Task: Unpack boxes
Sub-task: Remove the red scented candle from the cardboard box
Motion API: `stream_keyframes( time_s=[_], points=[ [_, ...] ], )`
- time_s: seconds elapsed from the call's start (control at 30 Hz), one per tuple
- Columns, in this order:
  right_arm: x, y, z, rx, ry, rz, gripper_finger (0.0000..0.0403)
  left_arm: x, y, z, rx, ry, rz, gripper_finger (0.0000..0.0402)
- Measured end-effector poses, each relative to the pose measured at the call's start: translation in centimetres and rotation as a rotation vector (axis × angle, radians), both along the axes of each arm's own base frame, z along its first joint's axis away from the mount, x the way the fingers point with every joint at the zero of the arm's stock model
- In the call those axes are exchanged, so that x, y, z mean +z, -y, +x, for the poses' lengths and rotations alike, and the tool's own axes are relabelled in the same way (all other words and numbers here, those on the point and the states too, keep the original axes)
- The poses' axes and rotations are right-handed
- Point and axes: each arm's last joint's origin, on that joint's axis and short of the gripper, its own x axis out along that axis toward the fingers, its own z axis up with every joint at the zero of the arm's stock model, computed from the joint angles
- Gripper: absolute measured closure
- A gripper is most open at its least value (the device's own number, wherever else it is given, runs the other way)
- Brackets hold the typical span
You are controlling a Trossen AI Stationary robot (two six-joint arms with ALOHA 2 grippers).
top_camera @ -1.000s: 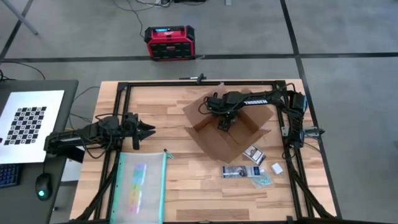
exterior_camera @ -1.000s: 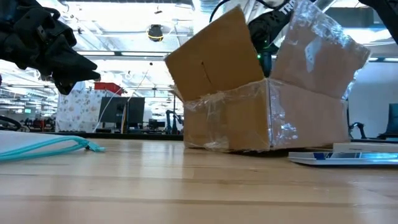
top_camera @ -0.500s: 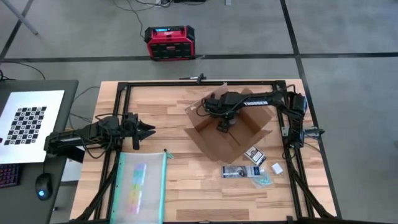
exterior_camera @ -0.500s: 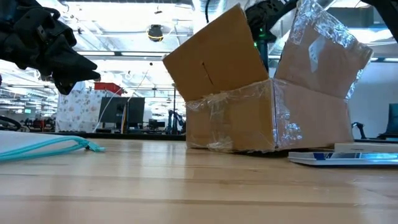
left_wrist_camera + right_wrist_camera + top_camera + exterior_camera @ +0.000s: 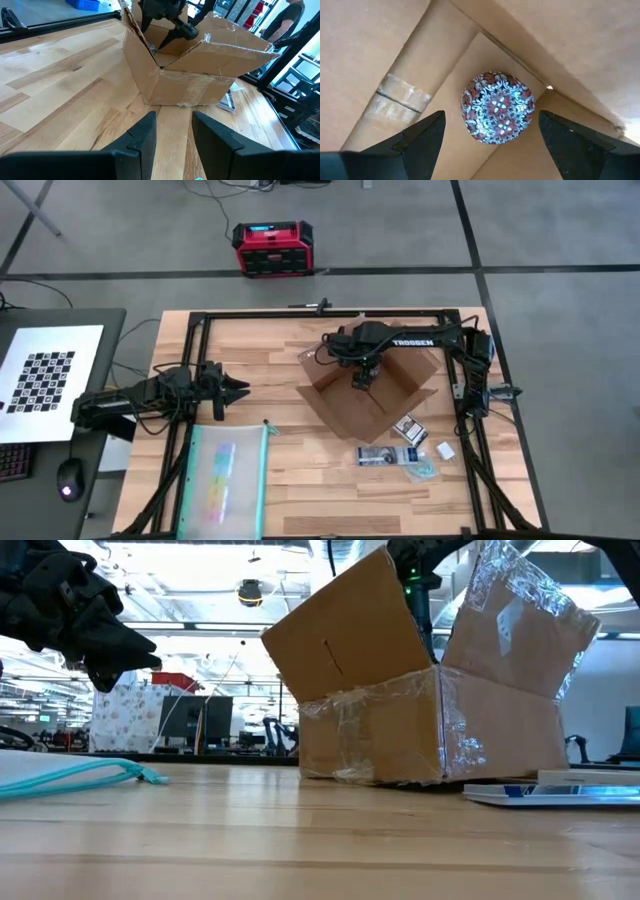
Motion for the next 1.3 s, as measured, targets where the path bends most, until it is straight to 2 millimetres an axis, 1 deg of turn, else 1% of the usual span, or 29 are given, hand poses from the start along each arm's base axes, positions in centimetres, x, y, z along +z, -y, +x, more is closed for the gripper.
stream_keyframes(
  time_s=[0.23, 0.3, 0.43, 0.6, 0.77, 0.93, 1.03, 1.13, 1.2, 1.3],
  points=[
    [-1.5, 1.6, -1.2, -0.053, -0.028, 0.009, 0.0091, 0.0, 0.0, 0.0, 0.000, 0.000, 0.000, 0.0293],
    [-2.1, 1.9, -1.4, -0.065, -0.018, 0.039, 0.0091, 0.0, 0.0, 0.0, 0.000, 0.000, 0.000, 0.0293],
    [-3.3, 1.8, -1.6, -0.069, 0.016, 0.088, 0.0090, 0.0, 0.0, 0.0, 0.000, 0.000, 0.000, 0.0293],
    [-4.6, 1.5, -2.2, -0.083, -0.003, 0.104, 0.0090, 0.0, 0.0, 0.0, -0.001, -0.001, 0.000, 0.0293],
    [-5.1, 1.4, -2.5, -0.082, -0.004, 0.115, 0.0096, 0.0, 0.0, 0.0, 0.000, -0.001, 0.000, 0.0293],
    [-5.2, 1.2, -2.3, -0.078, 0.009, 0.109, 0.0120, 0.0, 0.0, 0.0, 0.000, 0.000, 0.000, 0.0293],
    [-4.6, 1.0, -2.0, -0.073, -0.006, 0.113, 0.0120, 0.0, 0.0, 0.0, 0.000, 0.000, 0.000, 0.0293],
    [-3.0, 0.6, -1.3, -0.056, -0.003, 0.112, 0.0120, 0.0, 0.0, 0.0, -0.001, 0.000, 0.000, 0.0293],
    [-0.8, 0.2, -1.0, -0.039, 0.051, 0.096, 0.0121, 0.0, 0.0, 0.0, 0.000, 0.000, 0.000, 0.0293],
    [3.0, -0.7, -1.4, -0.032, 0.144, 0.072, 0.0122, 0.0, 0.0, 0.0, -0.001, 0.000, 0.000, 0.0292]
  ],
)
